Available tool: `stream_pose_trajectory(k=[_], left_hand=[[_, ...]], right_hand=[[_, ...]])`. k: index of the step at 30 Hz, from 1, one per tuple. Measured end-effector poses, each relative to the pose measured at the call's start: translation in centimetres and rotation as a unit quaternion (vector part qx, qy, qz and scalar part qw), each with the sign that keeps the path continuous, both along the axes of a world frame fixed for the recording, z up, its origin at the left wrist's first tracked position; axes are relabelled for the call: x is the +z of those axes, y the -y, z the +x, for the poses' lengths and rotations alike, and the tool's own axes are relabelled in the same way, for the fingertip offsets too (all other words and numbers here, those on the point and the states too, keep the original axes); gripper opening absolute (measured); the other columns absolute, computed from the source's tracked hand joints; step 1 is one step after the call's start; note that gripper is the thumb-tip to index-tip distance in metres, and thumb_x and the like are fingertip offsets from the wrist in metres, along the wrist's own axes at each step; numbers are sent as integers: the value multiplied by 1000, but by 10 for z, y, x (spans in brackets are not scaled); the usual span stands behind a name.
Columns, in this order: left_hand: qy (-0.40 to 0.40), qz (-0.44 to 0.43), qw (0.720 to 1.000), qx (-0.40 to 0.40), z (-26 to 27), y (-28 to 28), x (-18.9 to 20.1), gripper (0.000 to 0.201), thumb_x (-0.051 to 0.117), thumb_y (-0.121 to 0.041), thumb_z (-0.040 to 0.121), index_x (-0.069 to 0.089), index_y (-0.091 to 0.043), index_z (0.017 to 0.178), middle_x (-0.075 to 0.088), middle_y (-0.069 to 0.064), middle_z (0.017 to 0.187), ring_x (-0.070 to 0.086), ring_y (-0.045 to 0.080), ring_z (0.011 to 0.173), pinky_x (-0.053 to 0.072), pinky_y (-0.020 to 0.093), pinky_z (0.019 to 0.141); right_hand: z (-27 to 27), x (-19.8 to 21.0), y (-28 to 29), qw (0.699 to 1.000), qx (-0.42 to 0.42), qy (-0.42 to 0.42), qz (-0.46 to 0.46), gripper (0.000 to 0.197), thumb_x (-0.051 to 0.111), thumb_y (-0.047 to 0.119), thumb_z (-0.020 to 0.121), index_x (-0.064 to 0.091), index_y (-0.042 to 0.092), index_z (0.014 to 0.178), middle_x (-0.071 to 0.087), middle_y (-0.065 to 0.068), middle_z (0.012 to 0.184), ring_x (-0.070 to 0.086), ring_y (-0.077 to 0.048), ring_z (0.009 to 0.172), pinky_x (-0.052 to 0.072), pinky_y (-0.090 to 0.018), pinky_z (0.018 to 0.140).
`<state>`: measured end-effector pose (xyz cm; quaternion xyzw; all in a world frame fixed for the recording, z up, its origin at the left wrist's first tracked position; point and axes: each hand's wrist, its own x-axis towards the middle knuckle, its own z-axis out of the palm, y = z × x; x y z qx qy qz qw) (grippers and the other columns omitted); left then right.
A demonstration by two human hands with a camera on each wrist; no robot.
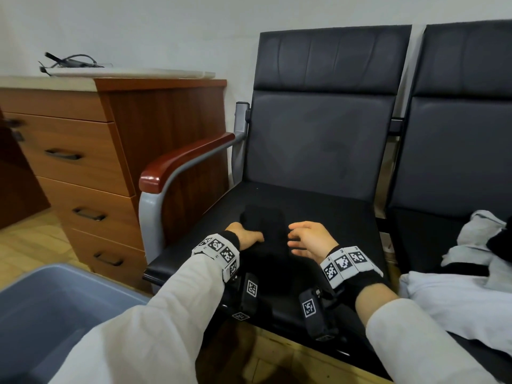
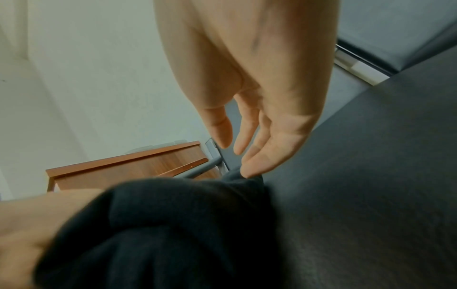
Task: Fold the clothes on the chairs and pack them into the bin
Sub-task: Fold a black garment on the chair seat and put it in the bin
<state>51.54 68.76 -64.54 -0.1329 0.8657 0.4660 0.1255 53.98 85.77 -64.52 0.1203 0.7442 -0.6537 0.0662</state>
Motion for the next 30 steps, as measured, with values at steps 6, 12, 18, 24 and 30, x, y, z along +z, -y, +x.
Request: stream_pose_trajectory(k=[6,12,18,24,30], left_hand=[[-31,246,969,-9,8,10,16,49,64,-15,84,49,1,128,64,18,112,65,27,85,53,30,70],[-14,253,966,-57,16,29,22,52,67,-13,82,48,0,130,68,11,98,68,19,78,55,27,70],[82,189,973,-105,38,55,17,26,65,-20,87,63,-7,109,70,9,98,69,18,79,57,32,78],[138,159,970,-125,57,95,16,38,62,-11,89,54,-10,126,68,3,105,67,16,89,57,25,74],[63,191,979,-23,77,146,28,30,56,-5,90,57,-5,120,63,12,116,62,24,104,55,28,80]], right_hand=[[-1,-8,13,985,7,93,-143,41,60,40,91,61,4,111,67,-12,99,66,-28,83,55,-35,67],[-4,8,19,949,37,108,-294,45,66,48,83,70,10,107,73,-13,103,69,-27,96,56,-38,78],[-16,6,32,963,-22,46,-263,36,75,16,76,68,5,110,72,-15,103,70,-29,91,56,-38,73],[-27,5,53,968,-48,2,-248,65,83,23,63,61,10,123,72,-13,102,71,-30,89,57,-44,81],[-21,14,91,956,15,-24,-291,49,68,3,73,60,4,121,71,-16,106,71,-29,91,58,-33,63]])
